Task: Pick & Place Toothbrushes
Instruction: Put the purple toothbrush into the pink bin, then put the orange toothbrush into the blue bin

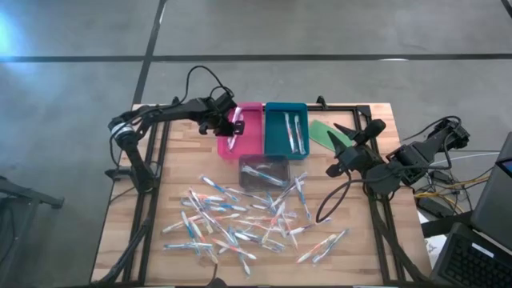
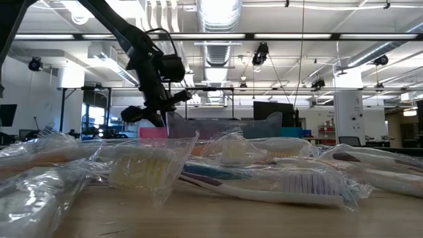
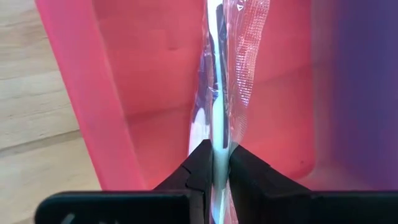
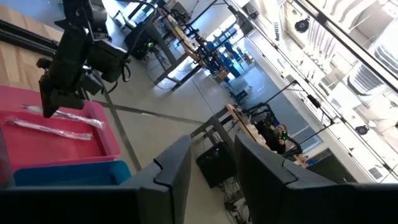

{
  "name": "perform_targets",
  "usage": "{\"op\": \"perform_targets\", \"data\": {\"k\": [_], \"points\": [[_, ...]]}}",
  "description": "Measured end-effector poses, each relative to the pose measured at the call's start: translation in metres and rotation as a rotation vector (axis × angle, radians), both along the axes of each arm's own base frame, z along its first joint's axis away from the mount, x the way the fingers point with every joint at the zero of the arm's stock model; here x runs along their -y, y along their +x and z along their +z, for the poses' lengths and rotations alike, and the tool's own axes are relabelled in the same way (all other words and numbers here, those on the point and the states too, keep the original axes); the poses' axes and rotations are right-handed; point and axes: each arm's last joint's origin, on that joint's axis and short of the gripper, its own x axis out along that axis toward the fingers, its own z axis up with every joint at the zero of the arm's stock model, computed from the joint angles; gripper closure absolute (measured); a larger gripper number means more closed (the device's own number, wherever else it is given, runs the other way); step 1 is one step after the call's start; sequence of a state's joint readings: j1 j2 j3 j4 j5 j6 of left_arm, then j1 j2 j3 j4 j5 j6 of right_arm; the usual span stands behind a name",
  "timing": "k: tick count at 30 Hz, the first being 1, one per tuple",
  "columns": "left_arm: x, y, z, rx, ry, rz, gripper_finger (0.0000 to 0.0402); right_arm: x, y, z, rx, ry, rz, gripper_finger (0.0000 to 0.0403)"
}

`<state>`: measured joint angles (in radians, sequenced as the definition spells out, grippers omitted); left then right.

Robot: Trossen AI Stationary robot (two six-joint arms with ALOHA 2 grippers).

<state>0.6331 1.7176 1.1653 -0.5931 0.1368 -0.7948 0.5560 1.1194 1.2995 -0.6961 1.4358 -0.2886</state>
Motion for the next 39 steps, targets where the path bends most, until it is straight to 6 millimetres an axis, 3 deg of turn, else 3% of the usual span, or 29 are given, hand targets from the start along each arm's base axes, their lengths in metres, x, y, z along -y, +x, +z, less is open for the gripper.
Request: {"op": "perform_targets", "data": {"k": [22,39], "points": [[0.0,-0.0007,-0.0029,0.001,0.012,-0.026,0.0337,-0.0001,0.0001,-0.0006,0.008,0.01,0.002,0.0359],[-0.0006,0.0001,-0.0026,0.0,0.044,-0.081,0.0271,-0.0001,0.0001,-0.0006,0.007,0.01,0.002,0.0315]]}}
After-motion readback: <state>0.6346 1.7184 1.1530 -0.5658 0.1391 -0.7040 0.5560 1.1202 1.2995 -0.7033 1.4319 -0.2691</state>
